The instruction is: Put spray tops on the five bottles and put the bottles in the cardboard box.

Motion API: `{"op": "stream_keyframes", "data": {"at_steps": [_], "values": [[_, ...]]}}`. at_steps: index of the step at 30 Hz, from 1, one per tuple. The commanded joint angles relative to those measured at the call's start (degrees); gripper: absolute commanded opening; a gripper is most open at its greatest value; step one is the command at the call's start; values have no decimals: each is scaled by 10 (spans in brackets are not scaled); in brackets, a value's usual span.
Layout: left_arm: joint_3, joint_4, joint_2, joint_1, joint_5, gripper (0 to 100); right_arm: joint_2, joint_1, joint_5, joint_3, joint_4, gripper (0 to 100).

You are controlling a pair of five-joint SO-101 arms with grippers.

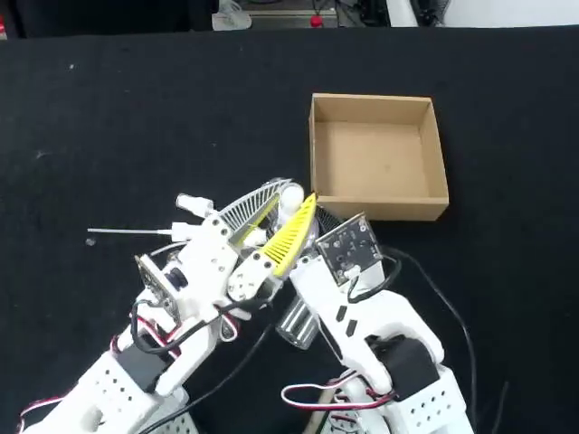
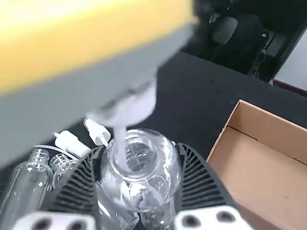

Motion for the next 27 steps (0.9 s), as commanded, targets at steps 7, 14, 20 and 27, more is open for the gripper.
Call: {"op": "stream_keyframes", "data": {"at_steps": [7,14,20,27], "values": [[-36,74,-37,7,-1,133,-10,-4,-3,-3,-17,11],[-39,75,-41,3,-1,136,-10,-4,-2,-3,-17,11],[-57,76,-43,-1,-5,135,-10,-4,-2,-3,-17,11],[-131,77,-43,-117,-1,130,-9,-1,-2,-3,-17,11]]}}
